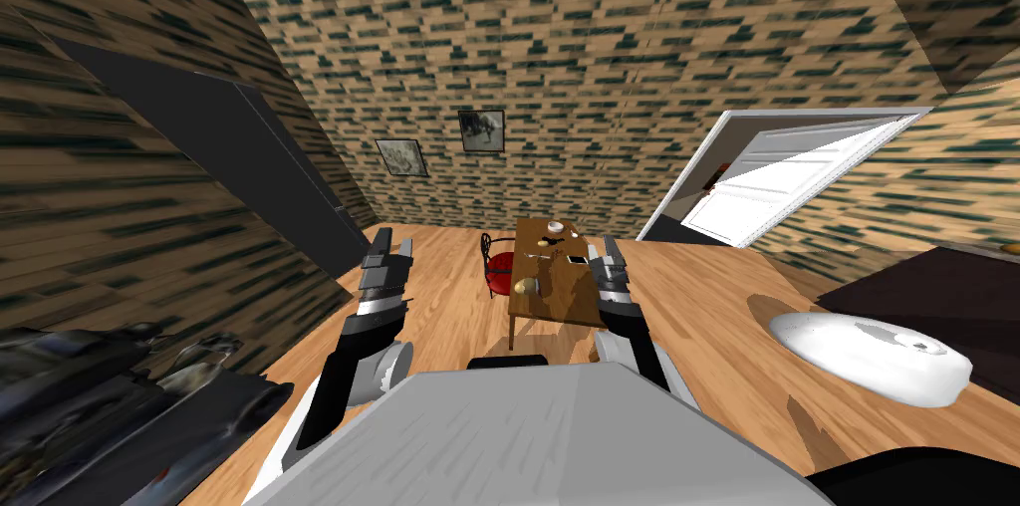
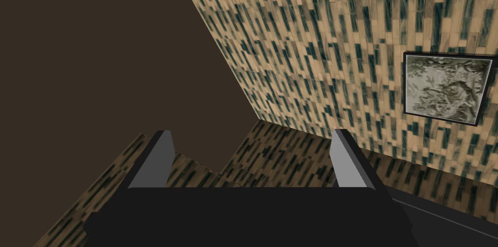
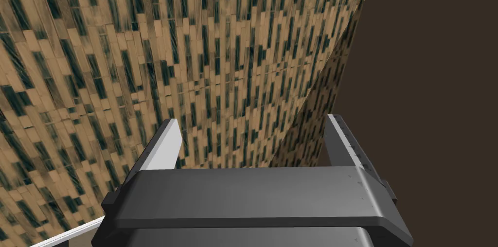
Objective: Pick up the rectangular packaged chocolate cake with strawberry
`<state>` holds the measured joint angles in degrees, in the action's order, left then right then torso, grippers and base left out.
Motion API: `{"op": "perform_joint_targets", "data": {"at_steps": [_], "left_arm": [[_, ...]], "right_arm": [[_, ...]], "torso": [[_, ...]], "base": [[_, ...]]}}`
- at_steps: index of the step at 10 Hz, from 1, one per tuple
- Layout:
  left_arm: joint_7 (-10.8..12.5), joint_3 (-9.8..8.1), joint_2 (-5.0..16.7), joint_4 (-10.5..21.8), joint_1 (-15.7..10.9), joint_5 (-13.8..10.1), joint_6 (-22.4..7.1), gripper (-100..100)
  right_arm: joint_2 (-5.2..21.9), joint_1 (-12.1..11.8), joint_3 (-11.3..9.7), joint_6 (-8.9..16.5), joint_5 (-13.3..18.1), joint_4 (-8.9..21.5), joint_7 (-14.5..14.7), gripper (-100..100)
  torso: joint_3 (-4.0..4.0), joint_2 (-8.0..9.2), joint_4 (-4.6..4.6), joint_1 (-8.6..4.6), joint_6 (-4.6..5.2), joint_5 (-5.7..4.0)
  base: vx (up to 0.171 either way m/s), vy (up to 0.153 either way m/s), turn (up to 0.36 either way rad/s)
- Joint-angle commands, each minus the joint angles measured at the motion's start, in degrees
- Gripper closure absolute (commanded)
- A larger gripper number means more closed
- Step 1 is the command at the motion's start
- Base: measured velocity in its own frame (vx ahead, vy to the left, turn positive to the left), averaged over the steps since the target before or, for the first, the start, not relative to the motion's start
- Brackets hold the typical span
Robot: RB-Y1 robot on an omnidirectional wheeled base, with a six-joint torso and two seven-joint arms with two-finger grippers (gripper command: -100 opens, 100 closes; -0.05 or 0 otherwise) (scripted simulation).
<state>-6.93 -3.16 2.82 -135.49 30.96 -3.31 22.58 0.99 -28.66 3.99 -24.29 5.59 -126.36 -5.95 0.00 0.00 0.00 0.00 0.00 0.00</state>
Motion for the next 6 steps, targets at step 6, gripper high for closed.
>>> {"op": "perform_joint_targets", "data": {"at_steps": [6], "left_arm": [[0.0,0.01,0.0,0.0,0.0,0.0,0.0,0]], "right_arm": [[6.9,0.0,0.6,2.8,1.8,7.2,3.9,-100]], "torso": [[0.07,0.13,0.03,0.37,-0.01,0.09]], "base": [[-0.026,0.083,0.091]]}}
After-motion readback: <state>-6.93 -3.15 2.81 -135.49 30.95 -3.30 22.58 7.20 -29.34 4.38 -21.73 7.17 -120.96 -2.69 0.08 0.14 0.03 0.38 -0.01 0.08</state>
